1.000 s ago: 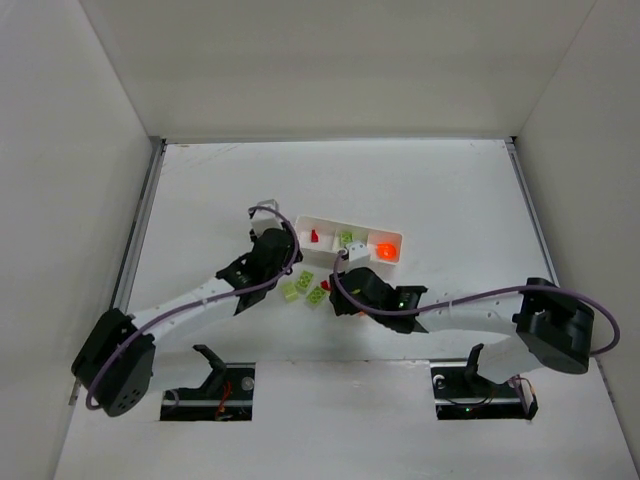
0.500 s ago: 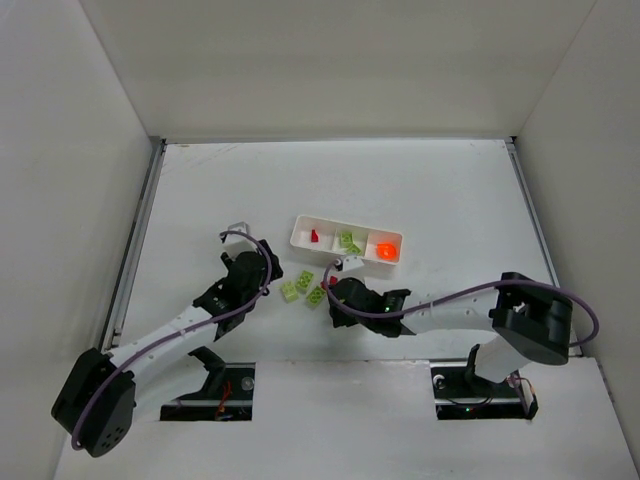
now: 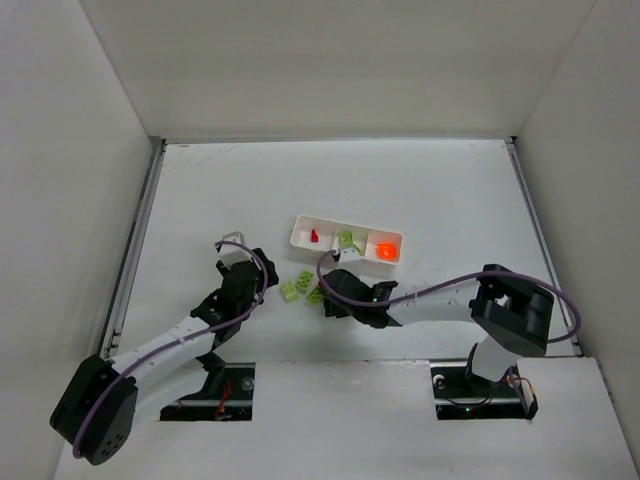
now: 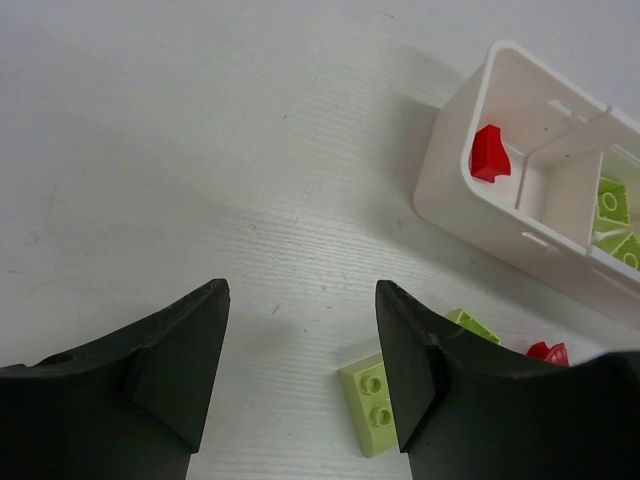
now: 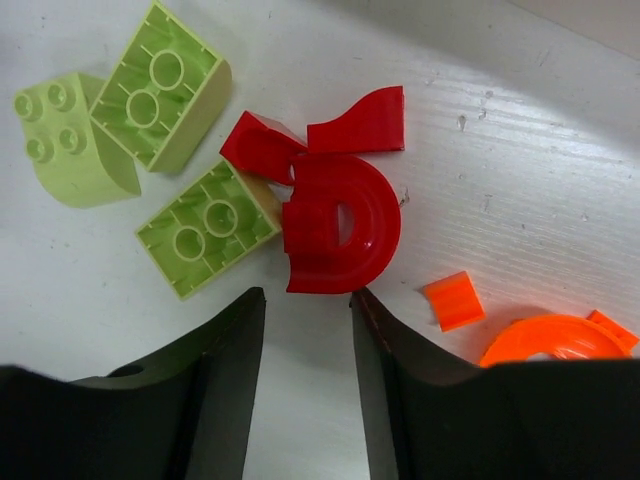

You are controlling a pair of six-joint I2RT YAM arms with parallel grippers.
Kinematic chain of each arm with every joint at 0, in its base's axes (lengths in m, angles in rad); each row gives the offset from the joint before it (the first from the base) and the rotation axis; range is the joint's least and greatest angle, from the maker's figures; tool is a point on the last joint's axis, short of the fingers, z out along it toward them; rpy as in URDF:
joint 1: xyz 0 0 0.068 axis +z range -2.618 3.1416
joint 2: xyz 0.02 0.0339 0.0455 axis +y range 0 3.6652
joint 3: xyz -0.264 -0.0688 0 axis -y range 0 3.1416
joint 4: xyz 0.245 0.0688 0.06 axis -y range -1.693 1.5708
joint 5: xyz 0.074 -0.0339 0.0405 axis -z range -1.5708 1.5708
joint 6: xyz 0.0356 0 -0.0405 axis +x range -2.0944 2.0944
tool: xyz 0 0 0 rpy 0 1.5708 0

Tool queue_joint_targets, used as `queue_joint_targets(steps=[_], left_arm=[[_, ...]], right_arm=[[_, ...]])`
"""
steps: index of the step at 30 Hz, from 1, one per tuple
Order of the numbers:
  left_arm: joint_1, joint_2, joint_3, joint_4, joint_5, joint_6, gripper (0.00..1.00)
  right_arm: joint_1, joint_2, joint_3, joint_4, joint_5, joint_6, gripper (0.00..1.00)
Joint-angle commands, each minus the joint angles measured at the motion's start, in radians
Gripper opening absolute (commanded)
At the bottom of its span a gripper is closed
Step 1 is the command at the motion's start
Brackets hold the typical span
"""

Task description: Sort the legos into containers by color

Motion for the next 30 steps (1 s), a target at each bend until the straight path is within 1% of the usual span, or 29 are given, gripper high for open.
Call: queue_joint_targets(steps=[1, 3, 5, 10, 14, 19, 24, 30], left_arm=[[-0.013, -0.023, -0.016, 0.082, 0.008, 0.025, 0.58], [-0.014, -0.025, -0.016, 0.084, 0.010, 0.025, 0.58], [-0.016, -0.020, -0.017, 0.093, 0.010, 0.025, 0.58], [-0.023, 0.001, -0.013, 0.116, 0.041, 0.025, 0.58], [-0.020, 0.043, -0.013, 0.151, 0.051, 0.027, 0.58], [-0.025, 0.078, -0.005, 0.173, 0.064, 0.031, 0.58], [-0.023, 0.061, -0.011, 0.174, 0.065, 0.030, 0.58], [-0.023, 0.060, -0.013, 0.174, 0.067, 0.027, 0.58]], right_arm=[[-0.005, -0.001, 0.042, -0.050, 0.057, 0.048, 0.53], [-0.008, -0.006, 0.044, -0.067, 0.076, 0.061, 0.59], [-0.021, 0.003, 0.054, -0.076, 0.071, 0.066, 0.58], [-0.023, 0.040, 0.062, -0.027, 0.097, 0.086, 0.48], [-0.014, 0.064, 0.044, 0.034, 0.166, 0.126, 0.41], [0.006, 0.107, 0.039, 0.082, 0.213, 0.154, 0.28], [0.046, 0.043, 0.007, 0.057, 0.255, 0.144, 0.22], [0.094, -0.086, -0.031, -0.009, 0.271, 0.154, 0.22]])
